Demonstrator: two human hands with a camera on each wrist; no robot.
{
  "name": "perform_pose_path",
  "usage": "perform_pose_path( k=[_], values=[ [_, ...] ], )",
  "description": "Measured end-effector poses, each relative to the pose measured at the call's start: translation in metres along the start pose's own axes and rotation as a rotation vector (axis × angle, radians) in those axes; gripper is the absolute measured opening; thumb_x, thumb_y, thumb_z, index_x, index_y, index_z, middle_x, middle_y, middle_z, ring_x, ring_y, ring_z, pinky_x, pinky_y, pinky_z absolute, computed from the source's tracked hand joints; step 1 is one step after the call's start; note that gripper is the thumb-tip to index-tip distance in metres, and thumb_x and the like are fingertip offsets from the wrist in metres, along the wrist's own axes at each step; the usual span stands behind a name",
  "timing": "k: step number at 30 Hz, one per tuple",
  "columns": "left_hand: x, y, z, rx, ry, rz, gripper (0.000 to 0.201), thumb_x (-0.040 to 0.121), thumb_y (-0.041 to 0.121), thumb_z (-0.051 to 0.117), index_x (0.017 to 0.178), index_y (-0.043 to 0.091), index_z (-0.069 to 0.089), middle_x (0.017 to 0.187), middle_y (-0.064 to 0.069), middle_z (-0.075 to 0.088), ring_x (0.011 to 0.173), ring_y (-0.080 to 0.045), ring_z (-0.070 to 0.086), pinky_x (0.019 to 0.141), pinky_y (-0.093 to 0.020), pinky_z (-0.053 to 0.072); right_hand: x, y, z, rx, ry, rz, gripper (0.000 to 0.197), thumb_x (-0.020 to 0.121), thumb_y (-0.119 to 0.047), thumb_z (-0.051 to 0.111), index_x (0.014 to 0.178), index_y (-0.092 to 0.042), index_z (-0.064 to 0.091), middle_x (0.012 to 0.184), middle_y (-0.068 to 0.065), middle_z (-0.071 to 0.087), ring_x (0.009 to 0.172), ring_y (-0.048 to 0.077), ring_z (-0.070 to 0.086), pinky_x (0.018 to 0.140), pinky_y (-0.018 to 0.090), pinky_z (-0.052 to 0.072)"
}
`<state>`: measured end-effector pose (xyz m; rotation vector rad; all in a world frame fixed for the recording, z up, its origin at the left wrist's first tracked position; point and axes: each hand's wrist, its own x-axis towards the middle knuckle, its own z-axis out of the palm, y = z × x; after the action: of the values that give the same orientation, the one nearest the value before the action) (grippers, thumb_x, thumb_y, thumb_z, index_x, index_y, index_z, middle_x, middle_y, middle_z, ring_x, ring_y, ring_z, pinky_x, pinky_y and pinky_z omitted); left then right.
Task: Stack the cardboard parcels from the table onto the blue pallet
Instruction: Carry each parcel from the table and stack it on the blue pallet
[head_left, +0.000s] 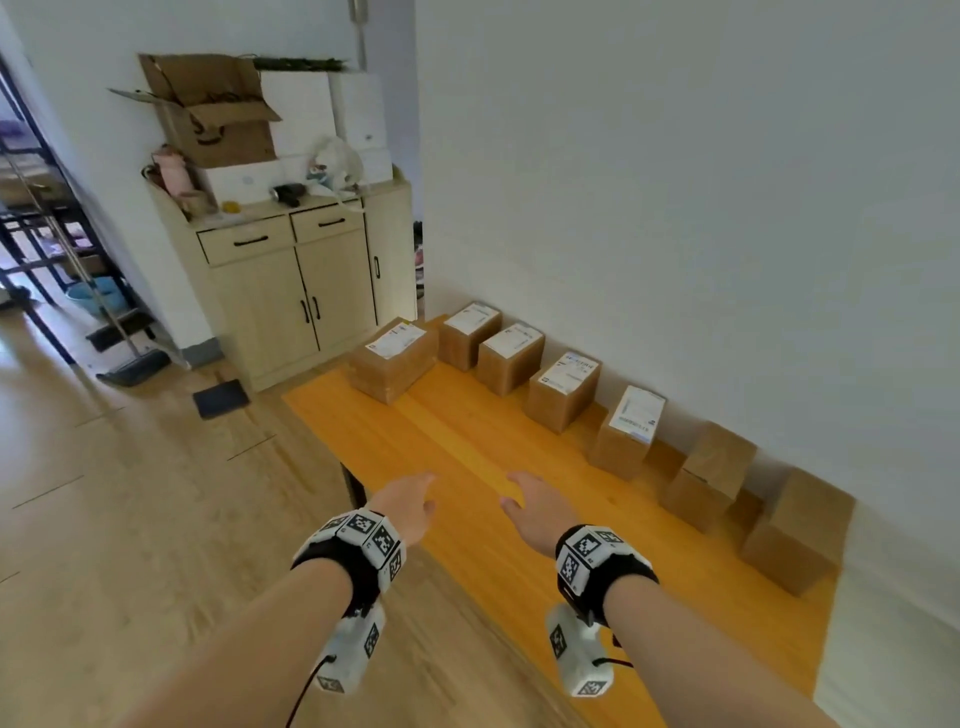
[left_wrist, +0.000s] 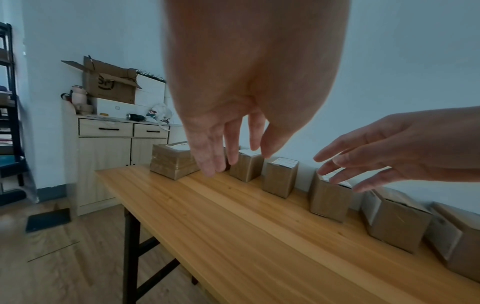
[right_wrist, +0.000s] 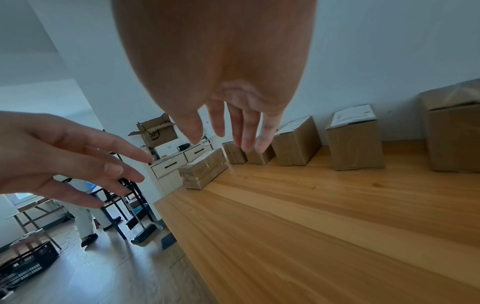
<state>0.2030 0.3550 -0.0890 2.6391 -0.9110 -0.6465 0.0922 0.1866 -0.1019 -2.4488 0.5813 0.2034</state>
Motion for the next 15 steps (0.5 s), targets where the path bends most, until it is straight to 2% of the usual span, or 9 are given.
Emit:
perform_pose_path(
  k=[2, 4, 7, 9, 10, 13, 15],
  values=[
    [0.021, -0.021, -0.01, -0.018, 0.002, 0.009, 0.049, 0.1, 0.024, 0.041, 0.147, 0.021, 0.028, 0.136, -0.004, 0.051, 0.1, -0.018, 0.059, 0.066, -0.021, 0.047, 0.022, -0.014, 0.002, 0.007, 0.002, 0.017, 0.052, 0.102, -0.033, 0.036, 0.149, -0.014, 0.024, 0.155, 0.002, 0.024, 0.141, 0.02, 0.027, 0.113, 0.033, 0.027],
    [0.042, -0.041, -0.02, -0.038, -0.001, 0.025, 0.049, 0.1, 0.024, 0.042, 0.147, 0.022, 0.028, 0.134, -0.004, 0.053, 0.09, -0.013, 0.054, 0.06, -0.016, 0.042, 0.043, -0.028, 0.005, 0.01, 0.017, 0.041, 0.052, 0.102, -0.032, 0.036, 0.149, -0.014, 0.024, 0.155, 0.003, 0.024, 0.141, 0.02, 0.027, 0.112, 0.033, 0.027],
    [0.069, -0.071, -0.043, -0.064, -0.03, 0.054, 0.05, 0.099, 0.023, 0.043, 0.147, 0.021, 0.027, 0.139, -0.004, 0.048, 0.091, -0.013, 0.059, 0.068, -0.022, 0.05, 0.072, -0.053, 0.014, 0.044, 0.034, 0.1, 0.051, 0.102, -0.032, 0.036, 0.148, -0.014, 0.024, 0.155, 0.003, 0.025, 0.14, 0.02, 0.028, 0.112, 0.032, 0.027],
    [0.087, -0.09, -0.062, -0.06, -0.044, 0.091, 0.05, 0.1, 0.023, 0.042, 0.147, 0.021, 0.027, 0.139, -0.005, 0.048, 0.081, -0.01, 0.061, 0.063, -0.019, 0.05, 0.09, -0.068, 0.021, 0.07, 0.044, 0.143, 0.051, 0.101, -0.032, 0.037, 0.148, -0.014, 0.025, 0.154, 0.003, 0.028, 0.139, 0.02, 0.031, 0.113, 0.034, 0.029],
    [0.096, -0.102, -0.073, -0.059, -0.042, 0.111, 0.05, 0.099, 0.023, 0.042, 0.147, 0.021, 0.027, 0.139, -0.005, 0.048, 0.081, -0.01, 0.061, 0.065, -0.019, 0.05, 0.101, -0.076, 0.025, 0.083, 0.053, 0.168, 0.051, 0.101, -0.033, 0.038, 0.148, -0.014, 0.026, 0.153, 0.003, 0.029, 0.138, 0.02, 0.032, 0.112, 0.035, 0.03],
    [0.124, -0.136, -0.104, -0.061, -0.042, 0.157, 0.05, 0.099, 0.022, 0.044, 0.146, 0.019, 0.028, 0.145, -0.003, 0.042, 0.106, -0.012, 0.058, 0.085, -0.022, 0.047, 0.13, -0.101, 0.035, 0.119, 0.082, 0.235, 0.051, 0.101, -0.035, 0.038, 0.147, -0.015, 0.028, 0.152, 0.004, 0.032, 0.136, 0.02, 0.036, 0.11, 0.035, 0.034],
    [0.144, -0.159, -0.122, -0.065, -0.044, 0.183, 0.05, 0.098, 0.022, 0.045, 0.146, 0.02, 0.029, 0.146, -0.001, 0.041, 0.108, -0.014, 0.058, 0.085, -0.023, 0.047, 0.147, -0.118, 0.041, 0.143, 0.106, 0.265, 0.051, 0.101, -0.036, 0.038, 0.146, -0.015, 0.029, 0.15, 0.004, 0.034, 0.135, 0.021, 0.038, 0.108, 0.034, 0.037]
  ],
)
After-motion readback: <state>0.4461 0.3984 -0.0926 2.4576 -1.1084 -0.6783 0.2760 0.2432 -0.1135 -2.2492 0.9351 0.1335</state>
